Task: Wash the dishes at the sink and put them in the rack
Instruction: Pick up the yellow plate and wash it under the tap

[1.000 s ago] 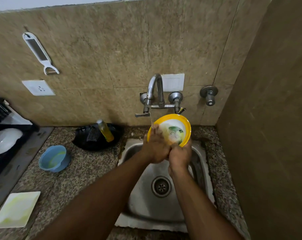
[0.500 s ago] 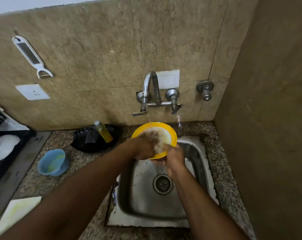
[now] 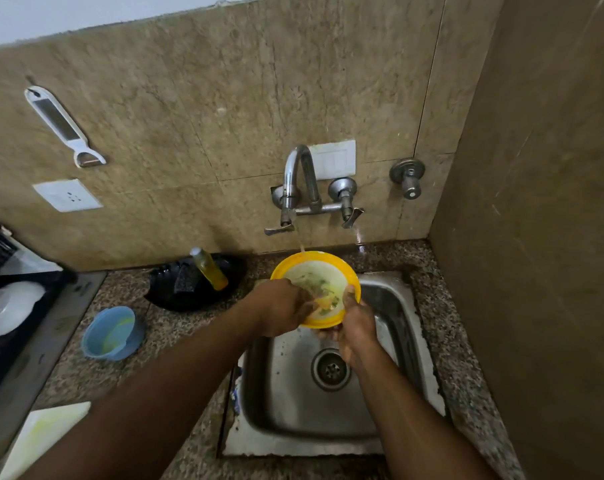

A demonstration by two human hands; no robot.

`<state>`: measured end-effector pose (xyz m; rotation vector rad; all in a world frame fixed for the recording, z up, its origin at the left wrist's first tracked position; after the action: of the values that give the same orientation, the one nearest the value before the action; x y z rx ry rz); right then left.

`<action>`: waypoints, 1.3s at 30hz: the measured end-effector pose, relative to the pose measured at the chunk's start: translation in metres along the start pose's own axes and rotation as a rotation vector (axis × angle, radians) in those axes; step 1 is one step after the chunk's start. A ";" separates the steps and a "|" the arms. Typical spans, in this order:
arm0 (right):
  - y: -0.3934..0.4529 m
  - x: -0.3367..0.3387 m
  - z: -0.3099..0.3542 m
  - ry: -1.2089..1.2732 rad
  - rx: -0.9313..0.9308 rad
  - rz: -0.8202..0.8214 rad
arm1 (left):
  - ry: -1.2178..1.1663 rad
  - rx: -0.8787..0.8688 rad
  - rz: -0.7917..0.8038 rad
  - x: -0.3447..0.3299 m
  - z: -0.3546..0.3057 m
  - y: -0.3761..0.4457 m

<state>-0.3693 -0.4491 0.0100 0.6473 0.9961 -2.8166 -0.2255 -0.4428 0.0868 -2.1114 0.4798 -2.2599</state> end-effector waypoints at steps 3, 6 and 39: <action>0.002 0.002 0.005 -0.016 0.004 0.032 | -0.180 0.008 -0.251 -0.001 0.000 -0.009; 0.014 0.009 0.004 -0.074 -0.007 0.033 | -0.480 0.215 -0.576 0.001 0.007 -0.026; 0.017 -0.042 -0.001 -2.437 0.703 0.417 | -1.612 1.038 -0.634 -0.065 0.018 -0.042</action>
<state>-0.3268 -0.4646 0.0172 -1.8148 -0.5606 -1.3449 -0.1937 -0.3923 0.0339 -2.4635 -1.1577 0.0097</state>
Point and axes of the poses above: each hand's wrist, its own y-axis towards the middle knuckle, its own x-axis out of the back of the hand, z = x × y, the point moved 7 cm from there along y, towards the middle knuckle, and after that the axes turned 2 degrees about y, right-handed, at the moved point
